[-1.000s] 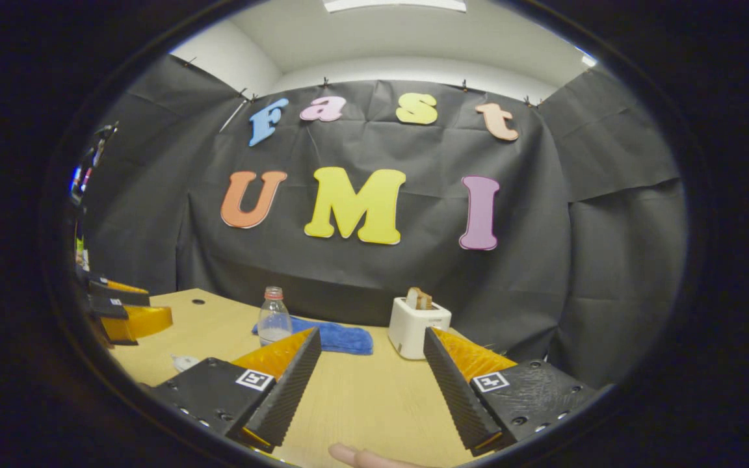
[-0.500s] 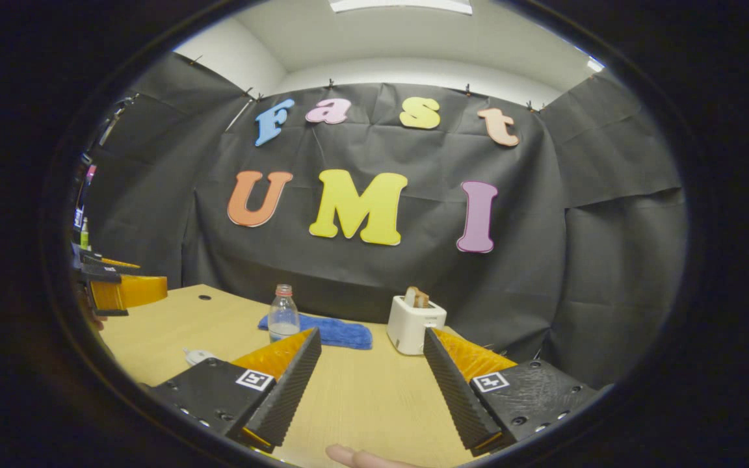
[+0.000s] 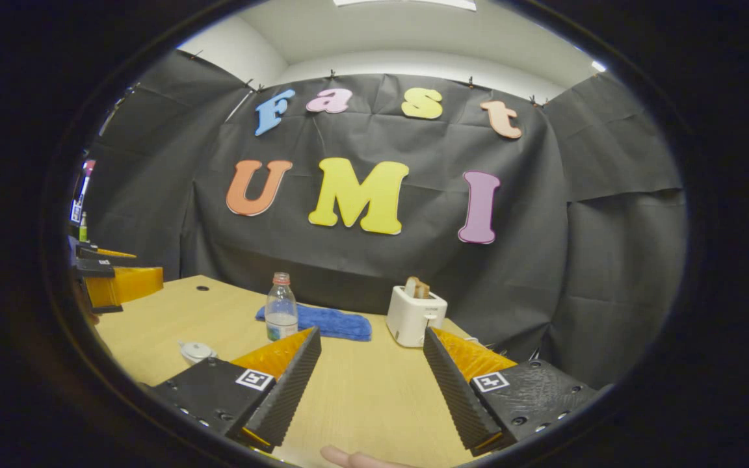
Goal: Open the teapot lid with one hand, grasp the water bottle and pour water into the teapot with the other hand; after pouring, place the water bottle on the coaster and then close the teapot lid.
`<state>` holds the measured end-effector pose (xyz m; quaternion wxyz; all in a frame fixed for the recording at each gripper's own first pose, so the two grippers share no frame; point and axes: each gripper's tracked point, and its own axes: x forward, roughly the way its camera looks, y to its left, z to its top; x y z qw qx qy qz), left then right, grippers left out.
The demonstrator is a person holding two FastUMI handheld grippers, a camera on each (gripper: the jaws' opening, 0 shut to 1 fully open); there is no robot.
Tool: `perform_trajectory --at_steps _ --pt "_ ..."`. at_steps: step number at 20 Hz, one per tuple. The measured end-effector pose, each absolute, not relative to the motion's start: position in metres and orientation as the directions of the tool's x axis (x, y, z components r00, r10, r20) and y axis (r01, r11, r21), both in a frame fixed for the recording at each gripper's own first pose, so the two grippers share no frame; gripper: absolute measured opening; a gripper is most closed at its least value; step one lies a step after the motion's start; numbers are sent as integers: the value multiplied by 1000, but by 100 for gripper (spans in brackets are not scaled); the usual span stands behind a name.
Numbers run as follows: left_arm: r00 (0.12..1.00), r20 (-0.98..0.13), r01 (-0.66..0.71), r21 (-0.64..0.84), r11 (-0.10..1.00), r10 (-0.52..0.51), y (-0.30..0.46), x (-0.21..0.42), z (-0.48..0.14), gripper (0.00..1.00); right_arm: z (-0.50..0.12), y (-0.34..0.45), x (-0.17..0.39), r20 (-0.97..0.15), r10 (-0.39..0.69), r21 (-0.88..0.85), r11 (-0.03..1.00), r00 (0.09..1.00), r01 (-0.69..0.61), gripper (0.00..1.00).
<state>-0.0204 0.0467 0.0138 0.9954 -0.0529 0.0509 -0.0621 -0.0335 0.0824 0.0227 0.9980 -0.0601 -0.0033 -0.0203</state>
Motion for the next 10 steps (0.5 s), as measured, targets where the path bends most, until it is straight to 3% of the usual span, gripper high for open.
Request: perform_trajectory --at_steps 10 --pt "991 -79 106 -30 994 -108 44 -19 12 98 20 79 -31 1 -49 -144 988 999 49 95"
